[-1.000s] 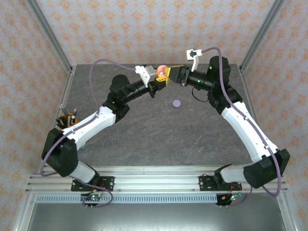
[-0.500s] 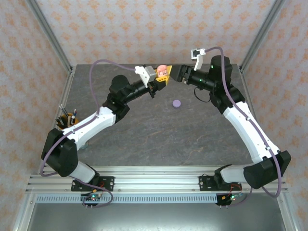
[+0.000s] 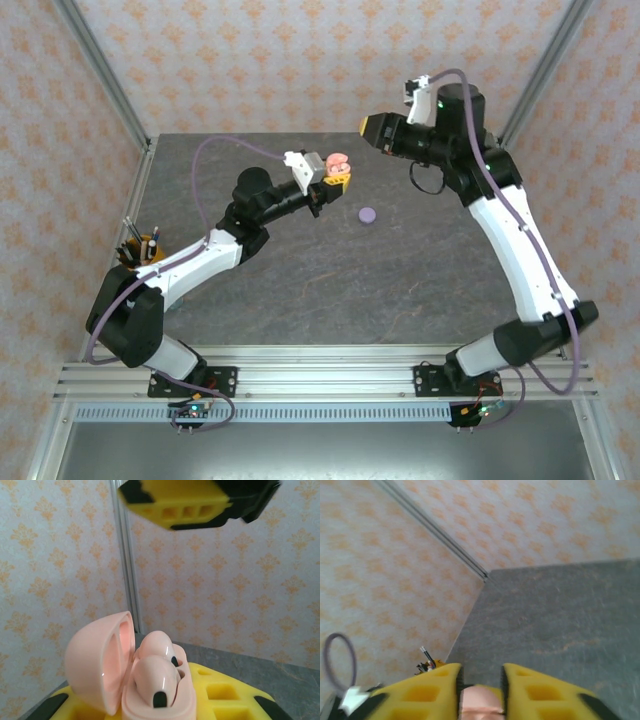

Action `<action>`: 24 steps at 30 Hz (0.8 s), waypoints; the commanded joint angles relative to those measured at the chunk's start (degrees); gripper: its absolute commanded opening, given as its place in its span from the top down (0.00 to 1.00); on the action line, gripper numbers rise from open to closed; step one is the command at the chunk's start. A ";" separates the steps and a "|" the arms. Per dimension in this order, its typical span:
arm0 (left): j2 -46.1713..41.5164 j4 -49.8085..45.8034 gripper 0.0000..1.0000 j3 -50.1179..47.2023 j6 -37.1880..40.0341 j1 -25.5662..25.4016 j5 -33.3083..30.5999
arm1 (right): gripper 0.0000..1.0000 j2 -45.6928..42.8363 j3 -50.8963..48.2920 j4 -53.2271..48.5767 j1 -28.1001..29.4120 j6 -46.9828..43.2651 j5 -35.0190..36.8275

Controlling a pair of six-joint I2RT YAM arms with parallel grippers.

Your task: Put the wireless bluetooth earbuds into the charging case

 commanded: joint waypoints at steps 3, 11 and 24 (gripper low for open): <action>-0.75 -1.13 1.00 -1.05 0.52 -0.61 3.16 | 0.87 7.53 7.89 -15.74 -0.21 -2.02 1.78; 0.37 -2.39 1.00 -0.97 0.33 -0.68 5.31 | 0.91 15.39 14.50 -18.89 -0.23 -1.01 -3.36; 3.27 -3.15 1.00 2.12 0.65 -0.70 4.47 | 0.93 14.17 11.80 -24.76 4.70 -6.03 -5.57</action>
